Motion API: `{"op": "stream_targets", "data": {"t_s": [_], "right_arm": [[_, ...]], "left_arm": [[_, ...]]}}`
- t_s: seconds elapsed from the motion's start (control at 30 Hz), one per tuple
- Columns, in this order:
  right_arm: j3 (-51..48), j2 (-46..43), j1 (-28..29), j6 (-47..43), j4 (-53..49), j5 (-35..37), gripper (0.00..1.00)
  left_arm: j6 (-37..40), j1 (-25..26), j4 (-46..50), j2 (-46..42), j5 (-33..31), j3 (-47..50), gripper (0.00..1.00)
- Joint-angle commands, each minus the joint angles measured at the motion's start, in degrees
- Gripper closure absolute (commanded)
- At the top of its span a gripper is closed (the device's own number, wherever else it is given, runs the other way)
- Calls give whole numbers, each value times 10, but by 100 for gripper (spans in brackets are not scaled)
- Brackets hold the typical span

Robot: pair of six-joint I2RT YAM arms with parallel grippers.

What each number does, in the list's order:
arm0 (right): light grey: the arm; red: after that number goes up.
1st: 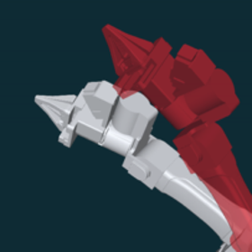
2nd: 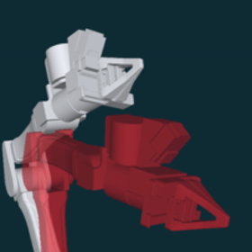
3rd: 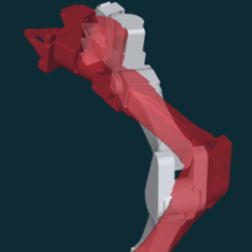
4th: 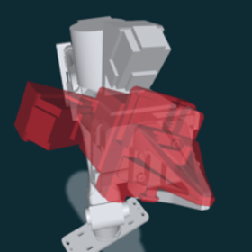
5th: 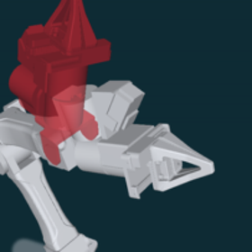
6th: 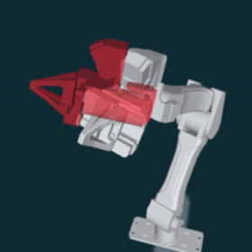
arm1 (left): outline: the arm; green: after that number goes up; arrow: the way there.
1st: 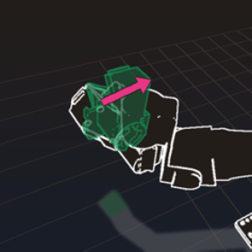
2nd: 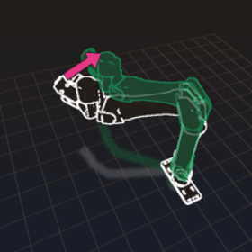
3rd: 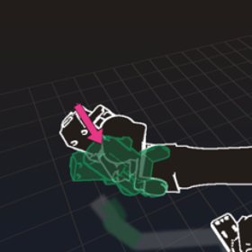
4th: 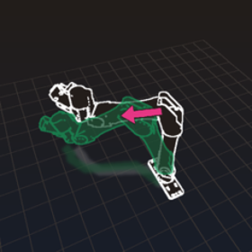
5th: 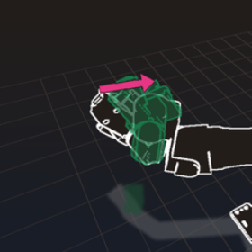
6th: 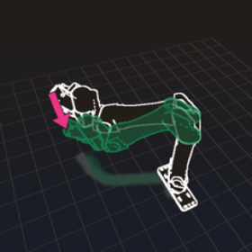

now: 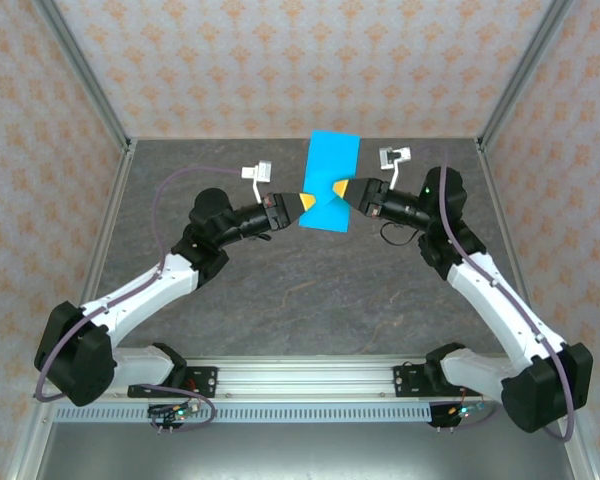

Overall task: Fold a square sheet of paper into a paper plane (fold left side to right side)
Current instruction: Turn over the paper at the center of the table.

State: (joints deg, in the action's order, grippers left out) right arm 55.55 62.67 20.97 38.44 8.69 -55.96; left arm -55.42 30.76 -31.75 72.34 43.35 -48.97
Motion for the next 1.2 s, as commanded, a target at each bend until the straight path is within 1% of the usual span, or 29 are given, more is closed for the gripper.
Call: {"op": "stream_targets", "data": {"t_s": [0.0, 0.07, 0.13, 0.17, 0.2, 0.23, 0.3, 0.4, 0.47, 0.5, 0.6, 0.7, 0.83, 0.93, 1.17], "right_arm": [[25, -33, -1, -121, -168, 98, 52], [47, -43, -2, -178, -287, 202, 45], [65, -48, -2, -216, -394, 340, 41], [69, -52, -2, -225, -427, 395, 40], [71, -55, -2, -229, -460, 457, 38], [70, -59, -3, -229, -481, 507, 35], [61, -73, -3, -224, -522, 606, 29], [43, -97, -3, -218, -543, 683, 25], [30, -119, -4, -211, -548, 722, 21], [26, -129, -3, -209, -549, 737, 19], [15, -157, -4, -207, -557, 782, 16], [11, -174, -3, -213, -568, 805, 12], [11, -181, -5, -218, -588, 817, 12], [7, -189, -4, -223, -592, 822, 11], [4, -206, -4, -231, -599, 830, 11]], "left_arm": [[120, 13, 161, -37, -65, -32, 100], [188, 30, 263, -54, -126, -45, 100], [259, 65, 367, -69, -232, -63, 100], [290, 84, 414, -71, -277, -74, 100], [314, 105, 464, -70, -338, -86, 100], [327, 123, 500, -67, -384, -94, 100], [344, 170, 573, -49, -500, -116, 100], [332, 231, 680, 11, -651, -160, 100], [294, 260, 755, 73, -731, -205, 100], [267, 270, 801, 109, -763, -231, 100], [187, 293, 923, 220, -834, -315, 100], [128, 304, 1021, 313, -863, -394, 100], [93, 305, 1095, 422, -857, -463, 100], [100, 305, 1106, 467, -829, -487, 100], [143, 306, 1110, 571, -723, -561, 100]]}}
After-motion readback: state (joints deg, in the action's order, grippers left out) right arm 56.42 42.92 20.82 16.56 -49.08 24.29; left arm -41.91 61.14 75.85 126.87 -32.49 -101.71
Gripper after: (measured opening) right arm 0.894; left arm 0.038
